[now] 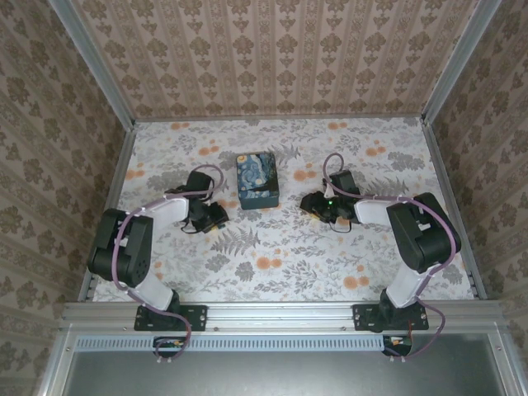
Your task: Unlock a padlock with a key
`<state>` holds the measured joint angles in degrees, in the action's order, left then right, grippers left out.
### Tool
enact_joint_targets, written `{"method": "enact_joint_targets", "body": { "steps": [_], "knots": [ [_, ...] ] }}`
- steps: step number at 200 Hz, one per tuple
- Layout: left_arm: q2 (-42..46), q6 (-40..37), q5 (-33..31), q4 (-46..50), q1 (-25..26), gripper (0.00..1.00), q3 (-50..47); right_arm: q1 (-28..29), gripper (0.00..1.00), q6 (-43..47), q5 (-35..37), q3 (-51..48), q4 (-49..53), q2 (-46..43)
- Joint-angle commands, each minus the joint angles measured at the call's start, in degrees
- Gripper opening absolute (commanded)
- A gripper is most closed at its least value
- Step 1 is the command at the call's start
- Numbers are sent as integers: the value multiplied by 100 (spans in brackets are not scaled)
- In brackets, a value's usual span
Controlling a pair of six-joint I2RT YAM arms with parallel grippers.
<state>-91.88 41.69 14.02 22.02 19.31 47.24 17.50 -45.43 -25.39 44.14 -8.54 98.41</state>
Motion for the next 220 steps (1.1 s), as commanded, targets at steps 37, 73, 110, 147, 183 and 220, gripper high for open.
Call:
{"method": "enact_joint_targets", "body": {
  "steps": [37, 73, 110, 147, 183, 220],
  "knots": [
    [963, -408, -616, 544, -264, 79, -38, -416, 70, 922, 1703, -392, 1381, -2026],
    [2269, -699, -1647, 264, -721, 100, -574, -974, 78, 2373, 2704, -1038, 703, -3329],
    [3577, -1499, -3617, -2185, -558, 93, -2161, -1711, 98, 2609, 2723, -1792, -1294, -3371],
    [3251, -1732, -4428, -2861, -306, 90, -2180, -1776, 100, 3813, 3188, -1920, -2075, -2854],
    [2966, -3862, -5945, -3817, 315, 94, -1851, -1827, 100, 3811, 3196, -2077, -2943, -2180],
    [2307, -4412, -4611, -5817, -418, 98, -2814, -1813, 100, 3999, 3294, -2253, -3915, -1593]
  ]
}}
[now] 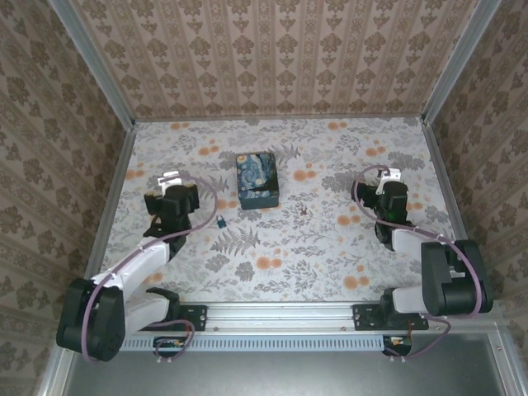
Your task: Unlock a padlock with a key
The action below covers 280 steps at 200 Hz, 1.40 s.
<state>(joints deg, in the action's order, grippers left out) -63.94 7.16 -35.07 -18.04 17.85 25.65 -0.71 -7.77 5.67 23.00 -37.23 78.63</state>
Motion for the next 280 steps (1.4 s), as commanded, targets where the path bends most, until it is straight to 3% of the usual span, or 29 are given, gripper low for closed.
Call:
{"method": "enact_joint_targets", "body": {
  "steps": [1, 21, 46, 72, 90, 114, 127, 146, 174, 197, 280],
  "knots": [
    [-535, -974, 316, -1901, -272, 98, -682, 8, 100, 233, 188, -148, -1086, 410],
    [-1209, -1367, 721, -3177, -279, 100, -883, 69, 100, 315, 156, -208, -1567, 806],
    [-1612, -1742, 963, -3550, -334, 100, -788, 124, 100, 379, 196, -242, -1719, 903],
    [-2390, -1558, 1288, -5319, -755, 100, -1246, 137, 100, 407, 172, -332, -1917, 925],
    [-2173, -1402, 1518, -4942, -825, 100, -1264, 141, 100, 408, 145, -255, -1750, 925],
    [-2800, -1534, 1883, -5752, -909, 100, -1344, 141, 100, 405, 171, -127, -1514, 926],
    [-2600, -1486, 1882, -5319, -877, 100, -1274, 141, 100, 416, 137, -162, -1568, 917],
    [-2721, -1538, 1860, -5487, -897, 100, -1245, 136, 100, 425, 118, -200, -1639, 922],
    [-2536, -1217, 1773, -4296, -1092, 100, -740, 141, 100, 408, 166, -141, -1525, 922],
    [-2479, -987, 2102, -3605, -1350, 100, -440, 185, 100, 355, 476, -399, -1976, 900],
    [-2465, -947, 2192, -3688, -1398, 100, -499, 258, 100, 406, 603, -112, -1506, 935]
  ]
}}
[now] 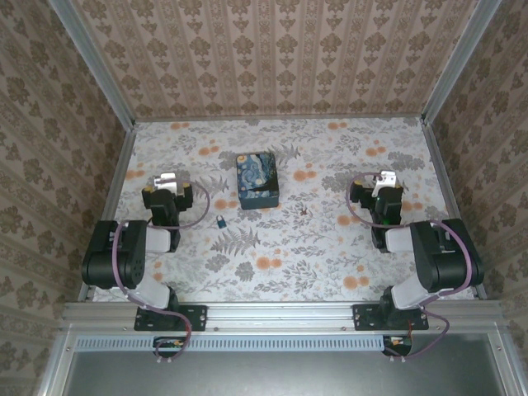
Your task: Unlock a padlock with a key
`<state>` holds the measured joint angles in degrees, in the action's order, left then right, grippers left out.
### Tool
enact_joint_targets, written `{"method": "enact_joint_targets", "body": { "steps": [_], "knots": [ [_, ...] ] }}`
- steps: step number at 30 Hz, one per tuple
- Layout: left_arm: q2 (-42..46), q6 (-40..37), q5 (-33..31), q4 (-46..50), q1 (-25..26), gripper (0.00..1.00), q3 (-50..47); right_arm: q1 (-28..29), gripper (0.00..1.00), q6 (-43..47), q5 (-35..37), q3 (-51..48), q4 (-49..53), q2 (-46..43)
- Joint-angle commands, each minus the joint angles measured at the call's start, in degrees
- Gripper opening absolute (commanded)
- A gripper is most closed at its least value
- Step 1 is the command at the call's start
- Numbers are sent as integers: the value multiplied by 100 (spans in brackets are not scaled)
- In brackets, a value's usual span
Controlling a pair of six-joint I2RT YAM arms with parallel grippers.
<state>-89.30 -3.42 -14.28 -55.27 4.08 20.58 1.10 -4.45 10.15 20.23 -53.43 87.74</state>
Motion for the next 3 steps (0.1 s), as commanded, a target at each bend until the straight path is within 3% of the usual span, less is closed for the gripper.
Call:
{"method": "enact_joint_targets", "body": {
  "steps": [1, 3],
  "knots": [
    [70, 108, 116, 38, -21, 100, 8, 84, 100, 79, 163, 166, 114, 24],
    [67, 105, 116, 34, -25, 100, 8, 109, 100, 112, 101, 92, -16, 15]
  ]
}}
